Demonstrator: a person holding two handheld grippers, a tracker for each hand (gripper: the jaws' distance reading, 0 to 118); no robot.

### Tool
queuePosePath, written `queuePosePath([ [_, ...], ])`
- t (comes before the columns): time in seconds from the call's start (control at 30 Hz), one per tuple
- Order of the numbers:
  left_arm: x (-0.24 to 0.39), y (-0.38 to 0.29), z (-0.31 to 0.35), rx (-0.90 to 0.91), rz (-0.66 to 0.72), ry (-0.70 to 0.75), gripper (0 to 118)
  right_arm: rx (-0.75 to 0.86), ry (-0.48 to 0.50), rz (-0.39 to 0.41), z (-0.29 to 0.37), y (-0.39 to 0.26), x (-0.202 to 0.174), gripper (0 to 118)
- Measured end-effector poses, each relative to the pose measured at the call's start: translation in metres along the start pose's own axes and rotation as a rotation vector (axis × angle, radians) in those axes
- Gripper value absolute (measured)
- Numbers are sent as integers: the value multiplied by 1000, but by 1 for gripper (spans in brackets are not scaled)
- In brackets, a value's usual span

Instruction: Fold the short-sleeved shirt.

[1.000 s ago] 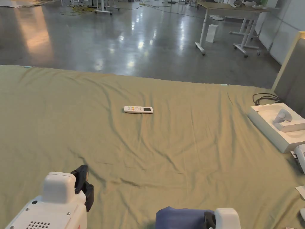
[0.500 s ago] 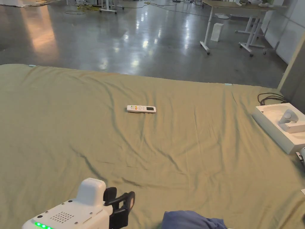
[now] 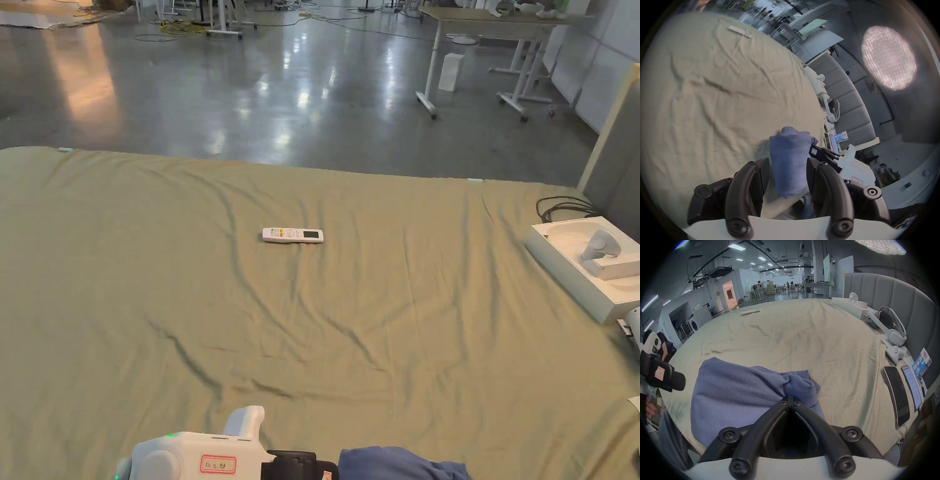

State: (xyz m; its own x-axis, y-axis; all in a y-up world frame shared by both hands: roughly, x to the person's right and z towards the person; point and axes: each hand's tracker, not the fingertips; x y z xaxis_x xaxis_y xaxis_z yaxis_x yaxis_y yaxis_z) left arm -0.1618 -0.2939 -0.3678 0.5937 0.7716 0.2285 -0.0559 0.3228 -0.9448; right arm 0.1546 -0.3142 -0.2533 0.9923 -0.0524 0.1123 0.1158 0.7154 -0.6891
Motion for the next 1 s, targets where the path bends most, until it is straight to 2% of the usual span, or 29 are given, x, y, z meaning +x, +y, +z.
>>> queuePosePath([
  [0.17,-15,6,-18,-81,102,-135,51,-4,1,3,0,1,-1,0],
  [0.27,-19,8,-32,-112,105,-104,51,-5,1,11,0,1,-1,0],
  [0.43,-23,8,-46,-129,120,-166,51,-9,0,11,0,1,0,0],
  [0.83,-16,13,-67,-194,63,-126,51,-17,-14,18,-1,4,-3,0],
  [1.0,-12,14,-67,-200,64,-63,50,-19,-12,14,0,4,-2,0],
])
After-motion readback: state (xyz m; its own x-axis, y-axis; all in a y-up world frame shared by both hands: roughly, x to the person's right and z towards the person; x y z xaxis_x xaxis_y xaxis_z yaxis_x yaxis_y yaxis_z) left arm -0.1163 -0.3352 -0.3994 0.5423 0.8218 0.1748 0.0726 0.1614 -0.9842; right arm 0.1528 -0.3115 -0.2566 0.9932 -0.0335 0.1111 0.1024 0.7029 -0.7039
